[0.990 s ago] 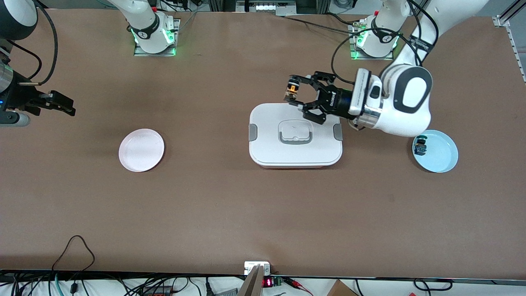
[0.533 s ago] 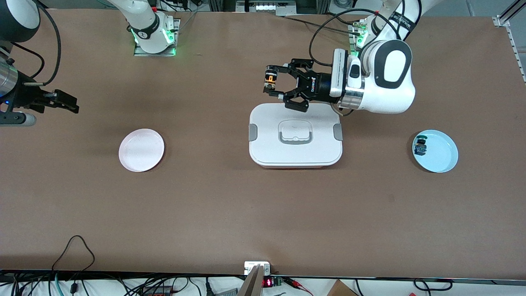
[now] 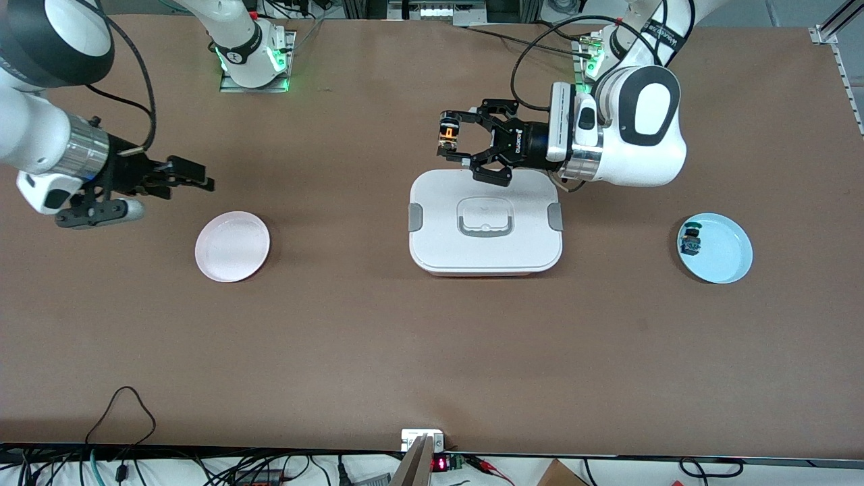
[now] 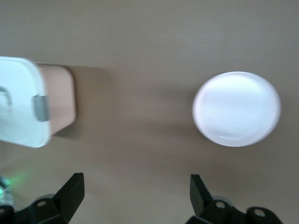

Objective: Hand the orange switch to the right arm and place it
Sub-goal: 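Grasp the orange switch with the right gripper from the left gripper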

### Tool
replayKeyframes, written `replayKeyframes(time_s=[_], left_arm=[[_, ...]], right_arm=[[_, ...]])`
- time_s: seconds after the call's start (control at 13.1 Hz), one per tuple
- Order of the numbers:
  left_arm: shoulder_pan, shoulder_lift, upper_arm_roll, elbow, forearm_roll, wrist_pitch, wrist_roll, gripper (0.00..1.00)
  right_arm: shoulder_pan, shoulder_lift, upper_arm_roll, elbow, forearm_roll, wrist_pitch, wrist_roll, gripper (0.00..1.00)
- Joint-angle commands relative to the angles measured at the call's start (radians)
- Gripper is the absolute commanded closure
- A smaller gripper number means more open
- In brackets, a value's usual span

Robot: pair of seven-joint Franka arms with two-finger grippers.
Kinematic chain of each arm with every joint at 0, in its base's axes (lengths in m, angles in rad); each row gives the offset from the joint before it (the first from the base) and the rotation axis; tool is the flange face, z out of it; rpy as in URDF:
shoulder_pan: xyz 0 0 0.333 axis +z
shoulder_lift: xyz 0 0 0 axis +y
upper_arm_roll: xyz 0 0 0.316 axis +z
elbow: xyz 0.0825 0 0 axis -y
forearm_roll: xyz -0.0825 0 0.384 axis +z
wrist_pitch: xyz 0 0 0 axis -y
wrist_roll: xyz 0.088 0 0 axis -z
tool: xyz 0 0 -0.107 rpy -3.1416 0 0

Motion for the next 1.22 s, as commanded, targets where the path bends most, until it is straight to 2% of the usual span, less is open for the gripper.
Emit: replayKeyframes(time_s=[0.0, 0.15, 0.38, 0.61, 0.99, 1.14], left_arm=[[0.013, -0.029, -0.007, -0.012, -0.029, 0.001, -0.023, 1.00], [0.013, -0.029, -0.007, -0.011, -0.029, 0.001, -0.025, 1.00], [0.013, -0.029, -0.007, -0.011, -0.029, 0.001, -0.028, 1.00], [0.013, -0.029, -0.007, -0.012, -0.029, 0.001, -0.028, 1.00], [0.015, -0.029, -0.007, -0.012, -0.029, 0.001, -0.028, 1.00], [0.016, -0.029, -0.007, -0.012, -0.029, -0.001, -0.026, 1.00]], right_arm=[[0.077, 0.024, -0.003, 0.003, 0.154, 0.042, 0.006, 0.00], [0.125, 0.035, 0.001, 0.002, 0.333, 0.054, -0.003, 0.00], [0.177, 0.039, 0.001, -0.020, 0.518, 0.144, 0.011, 0.00], [0.223, 0.056, 0.001, -0.070, 0.836, 0.168, 0.011, 0.00], [0.323, 0.125, 0.001, -0.070, 1.185, 0.275, -0.006, 0.00], [0.361, 0.133, 0.001, -0.070, 1.265, 0.332, -0.009, 0.00]])
